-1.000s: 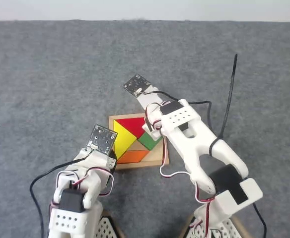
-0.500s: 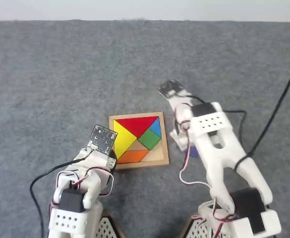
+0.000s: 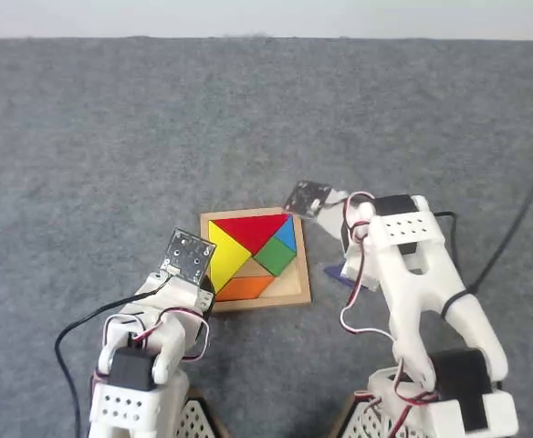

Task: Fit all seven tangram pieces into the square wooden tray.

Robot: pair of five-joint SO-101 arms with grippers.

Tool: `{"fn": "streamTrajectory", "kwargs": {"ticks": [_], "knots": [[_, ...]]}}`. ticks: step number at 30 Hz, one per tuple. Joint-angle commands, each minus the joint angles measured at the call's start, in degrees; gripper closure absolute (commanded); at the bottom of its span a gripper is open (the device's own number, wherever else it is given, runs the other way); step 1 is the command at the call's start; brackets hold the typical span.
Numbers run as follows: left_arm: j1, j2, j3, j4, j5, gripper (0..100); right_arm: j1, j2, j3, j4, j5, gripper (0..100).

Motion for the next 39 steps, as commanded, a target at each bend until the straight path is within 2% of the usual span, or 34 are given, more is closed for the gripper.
{"fn": "streamTrajectory", "kwargs": {"ticks": [1,4,7,12,19,25,31,39], "knots": [[0.09,0.09,-0.4,0.26,0.7,91,0.31,-3.12,0.62,0.75,9.41,80.8],[0.09,0.09,-0.4,0.26,0.7,91,0.31,-3.12,2.73,0.75,15.56,80.8],[0.09,0.09,-0.4,0.26,0.7,91,0.31,-3.12,4.57,0.04,18.55,80.5],[0.09,0.09,-0.4,0.26,0.7,91,0.22,-3.12,6.95,-5.58,18.64,80.3],[0.09,0.09,-0.4,0.26,0.7,91,-4.62,-3.12,6.86,-6.99,18.64,80.3],[0.09,0.09,-0.4,0.26,0.7,91,-4.09,-3.12,6.77,-9.1,18.99,80.3],[0.09,0.09,-0.4,0.26,0.7,91,-3.12,-3.56,6.77,-9.19,19.25,71.2],[0.09,0.09,-0.4,0.26,0.7,91,-3.12,-3.03,7.74,-9.01,29.54,75.3]]}}
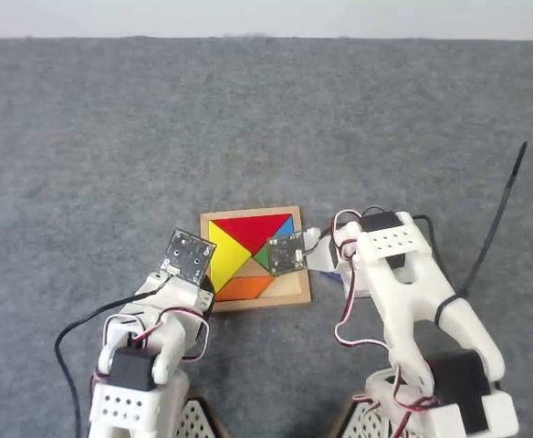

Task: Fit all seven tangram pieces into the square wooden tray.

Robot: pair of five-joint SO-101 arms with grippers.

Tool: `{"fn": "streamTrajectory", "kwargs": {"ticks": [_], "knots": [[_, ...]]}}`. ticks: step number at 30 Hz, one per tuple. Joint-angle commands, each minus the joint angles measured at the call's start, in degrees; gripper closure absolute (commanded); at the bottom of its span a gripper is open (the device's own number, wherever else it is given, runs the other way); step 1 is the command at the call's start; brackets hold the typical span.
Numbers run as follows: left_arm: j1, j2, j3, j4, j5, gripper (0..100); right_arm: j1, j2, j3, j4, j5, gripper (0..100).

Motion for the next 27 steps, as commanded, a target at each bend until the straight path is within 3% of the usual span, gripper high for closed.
{"fn": "streamTrajectory", "kwargs": {"ticks": [1,8,18,27], "knots": [[0.09,0.09,-0.4,0.26,0.7,91,0.75,-2.51,0.79,-0.66,4.04,75.3],[0.09,0.09,-0.4,0.26,0.7,91,0.84,-2.51,3.78,-1.01,9.49,75.6],[0.09,0.09,-0.4,0.26,0.7,91,0.92,2.15,3.52,-2.59,10.2,75.7],[0.09,0.09,-0.4,0.26,0.7,91,5.67,4.53,2.81,-2.15,17.23,75.7]]}}
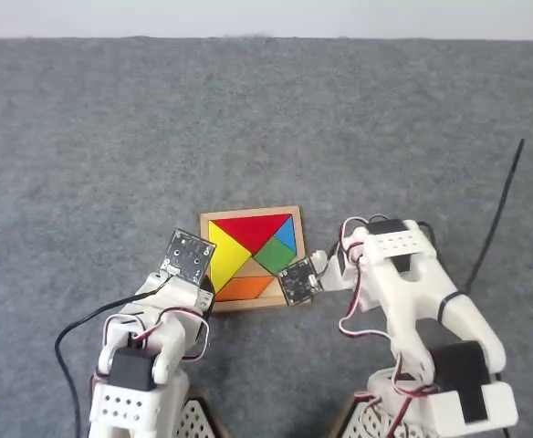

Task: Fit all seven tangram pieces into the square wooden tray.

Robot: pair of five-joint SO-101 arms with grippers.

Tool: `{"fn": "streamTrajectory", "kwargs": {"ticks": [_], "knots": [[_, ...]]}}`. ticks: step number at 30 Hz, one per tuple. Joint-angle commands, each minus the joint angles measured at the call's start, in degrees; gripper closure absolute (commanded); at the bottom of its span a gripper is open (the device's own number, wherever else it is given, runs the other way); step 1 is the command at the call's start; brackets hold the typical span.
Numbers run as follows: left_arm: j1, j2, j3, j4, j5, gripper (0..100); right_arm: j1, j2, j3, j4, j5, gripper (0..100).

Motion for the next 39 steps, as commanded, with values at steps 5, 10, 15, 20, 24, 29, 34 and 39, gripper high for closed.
{"fn": "streamTrajectory", "kwargs": {"ticks": [5,10,15,20,24,29,34,39], "knots": [[0.09,0.09,-0.4,0.26,0.7,91,1.71,0.84,-0.88,0.22,1.41,76.5],[0.09,0.09,-0.4,0.26,0.7,91,1.71,0.66,-0.88,0.22,0.97,87.9],[0.09,0.09,-0.4,0.26,0.7,91,1.63,0.48,-1.67,0.13,-2.46,90.8],[0.09,0.09,-0.4,0.26,0.7,91,1.63,0.4,-3.52,0.22,-7.3,90.3],[0.09,0.09,-0.4,0.26,0.7,91,1.54,0.4,-6.42,0.48,-16.26,87.2],[0.09,0.09,-0.4,0.26,0.7,91,-2.07,0.4,-12.57,10.51,-25.05,77.5],[0.09,0.09,-0.4,0.26,0.7,91,-6.11,0.48,-15.12,12.62,-29.45,76.5],[0.09,0.09,-0.4,0.26,0.7,91,-8.66,0.48,-12.84,12.62,-28.75,76.4]]}}
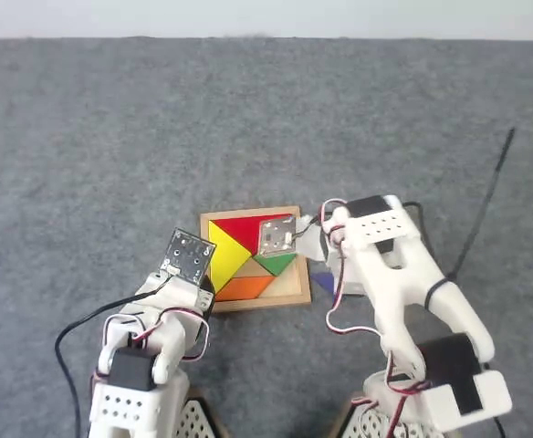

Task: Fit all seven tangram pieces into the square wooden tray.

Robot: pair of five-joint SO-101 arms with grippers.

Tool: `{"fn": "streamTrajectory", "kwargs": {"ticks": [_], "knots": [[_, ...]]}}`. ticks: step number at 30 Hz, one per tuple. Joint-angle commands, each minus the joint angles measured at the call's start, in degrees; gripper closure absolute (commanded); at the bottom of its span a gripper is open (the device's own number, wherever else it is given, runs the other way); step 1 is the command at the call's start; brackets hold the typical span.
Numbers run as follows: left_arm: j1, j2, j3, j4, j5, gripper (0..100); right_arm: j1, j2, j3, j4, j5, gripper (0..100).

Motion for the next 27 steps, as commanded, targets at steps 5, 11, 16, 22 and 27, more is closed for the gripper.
{"fn": "streamTrajectory", "kwargs": {"ticks": [5,11,16,22,27], "knots": [[0.09,0.09,-0.4,0.26,0.7,91,-2.15,-1.1,4.66,-0.84,1.23,76.6],[0.09,0.09,-0.4,0.26,0.7,91,-2.33,-1.01,10.64,-9.45,1.14,76.6],[0.09,0.09,-0.4,0.26,0.7,91,-2.33,-1.1,10.37,-11.12,-2.46,76.6],[0.09,0.09,-0.4,0.26,0.7,91,-2.51,-0.84,10.2,-10.77,-9.23,76.7],[0.09,0.09,-0.4,0.26,0.7,91,-2.68,-0.75,10.2,-8.13,-13.19,76.4]]}}
